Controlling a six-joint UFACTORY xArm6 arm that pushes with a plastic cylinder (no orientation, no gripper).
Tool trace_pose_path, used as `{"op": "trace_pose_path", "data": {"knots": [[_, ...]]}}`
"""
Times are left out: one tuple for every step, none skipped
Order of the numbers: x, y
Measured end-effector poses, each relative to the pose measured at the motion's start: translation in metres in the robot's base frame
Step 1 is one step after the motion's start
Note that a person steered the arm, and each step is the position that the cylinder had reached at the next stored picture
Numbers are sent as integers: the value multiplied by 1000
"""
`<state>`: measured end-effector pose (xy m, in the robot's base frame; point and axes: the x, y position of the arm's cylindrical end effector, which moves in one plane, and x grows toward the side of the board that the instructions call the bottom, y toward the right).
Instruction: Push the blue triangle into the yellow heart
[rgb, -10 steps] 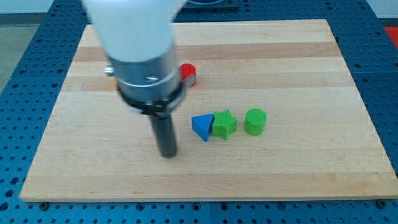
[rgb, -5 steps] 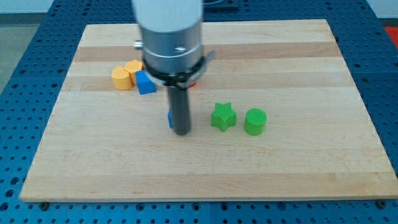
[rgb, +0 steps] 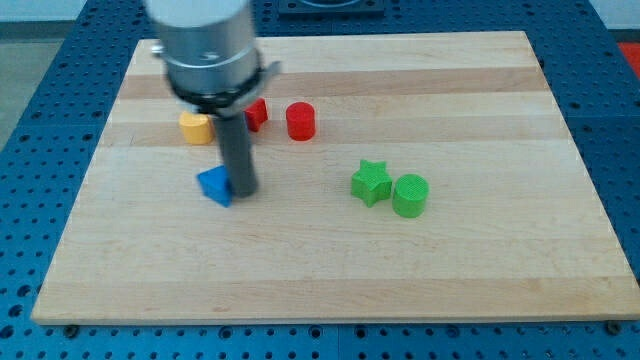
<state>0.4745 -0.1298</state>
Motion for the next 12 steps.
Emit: {"op": "trace_pose_path", "data": {"knots": [[0,-18],[17,13],[44,-19],[44,-60],[33,-53],[17,-37],[5,-48],[-4,-56],[-13,-56],[-24,-49],[-35,-39],[-45,-20]]}}
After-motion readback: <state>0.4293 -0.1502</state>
